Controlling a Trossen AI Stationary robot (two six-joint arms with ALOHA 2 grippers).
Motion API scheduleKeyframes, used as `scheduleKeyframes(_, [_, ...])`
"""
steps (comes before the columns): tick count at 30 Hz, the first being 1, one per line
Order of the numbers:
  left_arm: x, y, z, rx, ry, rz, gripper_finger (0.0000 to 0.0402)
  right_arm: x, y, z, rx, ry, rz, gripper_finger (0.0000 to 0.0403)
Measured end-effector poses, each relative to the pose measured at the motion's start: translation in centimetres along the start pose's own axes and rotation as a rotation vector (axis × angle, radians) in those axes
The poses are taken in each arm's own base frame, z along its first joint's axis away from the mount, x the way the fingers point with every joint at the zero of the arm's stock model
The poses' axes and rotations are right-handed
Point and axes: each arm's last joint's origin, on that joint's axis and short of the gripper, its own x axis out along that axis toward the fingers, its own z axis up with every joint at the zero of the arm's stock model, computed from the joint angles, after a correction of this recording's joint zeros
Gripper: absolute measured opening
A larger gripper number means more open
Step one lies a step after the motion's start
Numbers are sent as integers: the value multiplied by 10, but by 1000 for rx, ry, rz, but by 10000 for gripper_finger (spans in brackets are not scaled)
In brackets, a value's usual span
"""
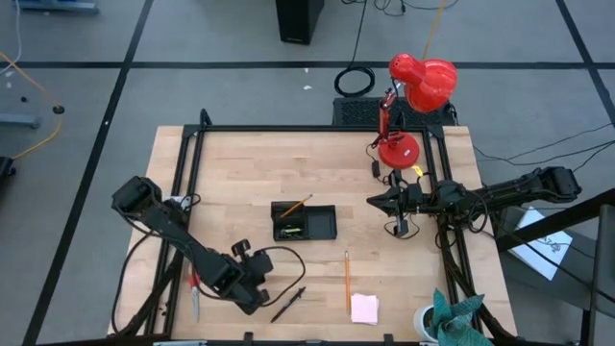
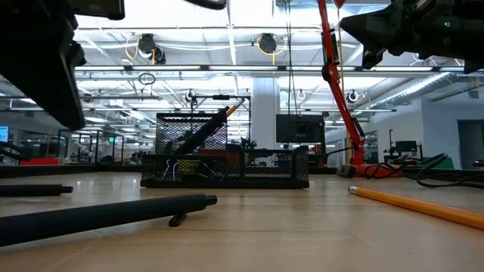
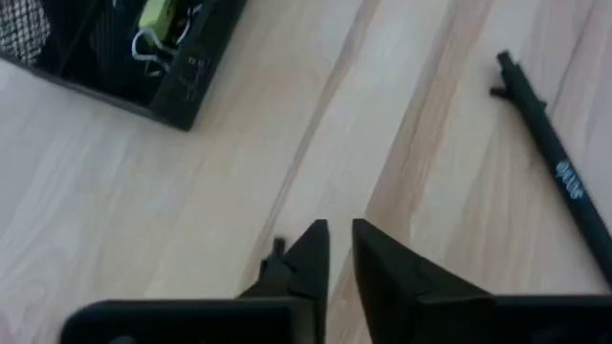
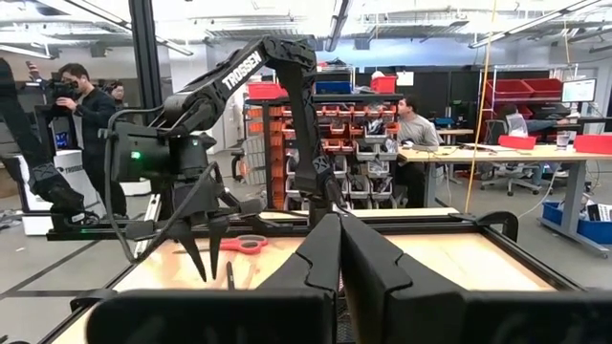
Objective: Pick and place office supplies into organizer
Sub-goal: Put the black pen into the mesh desk organizer
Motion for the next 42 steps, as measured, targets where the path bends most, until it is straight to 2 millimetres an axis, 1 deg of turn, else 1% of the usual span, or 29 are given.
scheduleKeyframes(3, [2, 0, -1, 61, 57, -25, 98, 0, 0, 0, 0, 0, 0, 4])
scheduleKeyframes(7, [12, 0, -3, 137, 146, -37, 176, 0, 0, 0, 2, 0, 0, 4])
scheduleKeyframes(10, [19, 4, -4, 156, 181, 11, 238, 0, 0, 0, 0, 0, 0, 4])
scheduleKeyframes(12, [26, 8, -5, 161, 216, 60, 270, 0, 0, 0, 0, 0, 0, 4])
scheduleKeyframes(14, [32, 11, -7, 169, 258, 96, 290, 0, 0, 0, 0, 0, 0, 4])
scheduleKeyframes(17, [40, 13, -10, 179, 311, 119, 295, 0, 0, 0, 0, 0, 0, 4])
scheduleKeyframes(20, [45, 10, -10, 195, 339, 101, 280, 0, 0, 0, 0, -1, 0, 4])
scheduleKeyframes(23, [52, 9, -11, 209, 357, 93, 251, 0, 0, 0, 0, 0, 0, 4])
scheduleKeyframes(27, [58, 9, -11, 202, 381, 87, 196, 0, 0, 0, 0, 0, 0, 4])
scheduleKeyframes(33, [62, 7, -7, 201, 382, 29, 102, 0, 0, 0, 1, 0, 0, 4])
scheduleKeyframes(37, [63, 7, -6, 218, 377, 16, 48, 0, 0, 0, 1, 0, 0, 4])
scheduleKeyframes(40, [63, 6, -5, 220, 338, 31, 18, 0, 0, 0, 0, 0, 0, 4])
scheduleKeyframes(42, [64, 4, -3, 218, 296, 39, 10, 0, 0, 0, 0, 0, 0, 4])
